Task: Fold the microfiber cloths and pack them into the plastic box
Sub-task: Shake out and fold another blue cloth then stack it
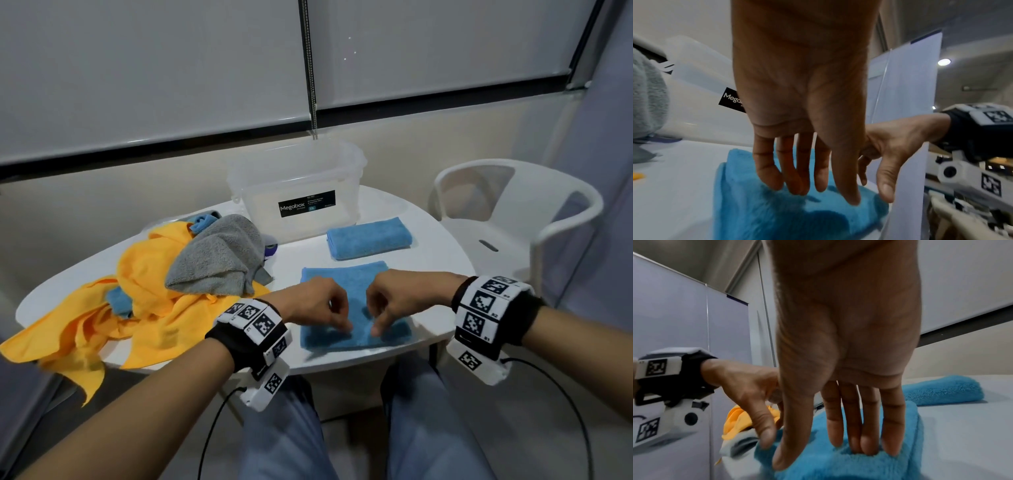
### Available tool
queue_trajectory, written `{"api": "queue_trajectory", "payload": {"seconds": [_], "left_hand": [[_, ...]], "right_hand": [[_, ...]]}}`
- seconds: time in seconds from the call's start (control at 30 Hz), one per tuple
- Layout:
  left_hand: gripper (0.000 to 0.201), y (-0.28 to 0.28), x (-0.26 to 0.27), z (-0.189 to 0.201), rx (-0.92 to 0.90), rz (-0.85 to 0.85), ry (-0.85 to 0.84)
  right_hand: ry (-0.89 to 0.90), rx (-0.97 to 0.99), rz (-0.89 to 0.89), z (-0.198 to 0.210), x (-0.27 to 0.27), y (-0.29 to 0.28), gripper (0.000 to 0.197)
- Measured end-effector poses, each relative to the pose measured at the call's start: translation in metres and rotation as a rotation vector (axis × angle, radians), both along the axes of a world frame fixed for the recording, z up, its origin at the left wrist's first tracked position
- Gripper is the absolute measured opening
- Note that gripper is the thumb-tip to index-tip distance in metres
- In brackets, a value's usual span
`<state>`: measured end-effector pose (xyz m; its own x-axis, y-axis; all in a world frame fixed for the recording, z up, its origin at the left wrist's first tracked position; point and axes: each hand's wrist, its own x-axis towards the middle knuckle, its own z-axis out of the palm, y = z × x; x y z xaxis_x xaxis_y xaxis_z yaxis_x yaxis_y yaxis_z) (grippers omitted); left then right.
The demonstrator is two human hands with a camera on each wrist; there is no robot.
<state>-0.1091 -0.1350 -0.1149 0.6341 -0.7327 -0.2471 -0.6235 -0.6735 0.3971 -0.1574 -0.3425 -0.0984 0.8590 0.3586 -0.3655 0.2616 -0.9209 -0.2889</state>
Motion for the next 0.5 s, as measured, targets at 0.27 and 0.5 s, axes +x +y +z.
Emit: {"api": "queue_trajectory", "payload": {"seconds": [0.27, 0.5], "left_hand": [[0.039, 0.024, -0.012, -0.023, 0.173, -0.049, -0.152], [0.023, 0.034, 0.005, -0.012, -0.008, 0.059, -0.063]], "right_hand": [[-0.126, -0.062, 0.015, -0.032, -0.017, -0.002, 0.034], [-0.095, 0.133, -0.114, -0.017, -0.001, -0.018, 0.020]]}}
